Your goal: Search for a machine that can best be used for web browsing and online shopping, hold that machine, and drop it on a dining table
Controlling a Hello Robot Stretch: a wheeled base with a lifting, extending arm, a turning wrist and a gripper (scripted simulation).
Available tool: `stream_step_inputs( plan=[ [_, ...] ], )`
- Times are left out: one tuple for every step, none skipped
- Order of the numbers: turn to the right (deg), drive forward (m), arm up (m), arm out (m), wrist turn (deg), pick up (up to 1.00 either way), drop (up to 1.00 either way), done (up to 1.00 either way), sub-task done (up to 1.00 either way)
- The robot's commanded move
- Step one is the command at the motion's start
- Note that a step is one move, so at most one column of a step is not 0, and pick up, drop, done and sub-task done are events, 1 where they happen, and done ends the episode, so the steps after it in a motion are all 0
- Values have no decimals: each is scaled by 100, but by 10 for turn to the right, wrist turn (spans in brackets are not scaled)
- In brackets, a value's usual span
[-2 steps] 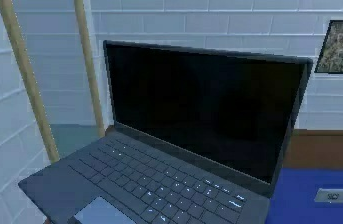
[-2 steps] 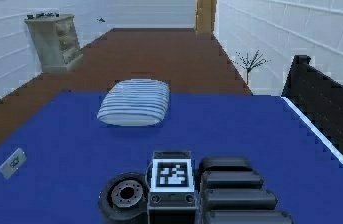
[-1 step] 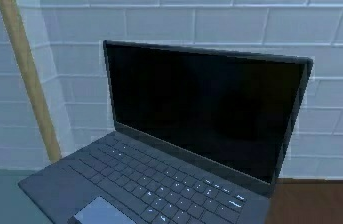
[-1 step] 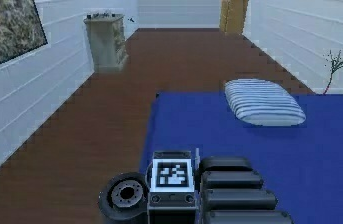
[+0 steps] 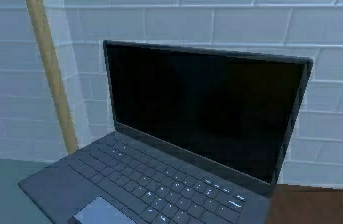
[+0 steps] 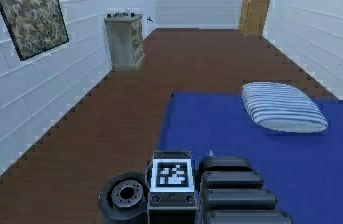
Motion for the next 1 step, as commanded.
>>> stream_step_inputs(
  plan=[
    [0,65,0,0,0,0,0,0,0]
  ],
)
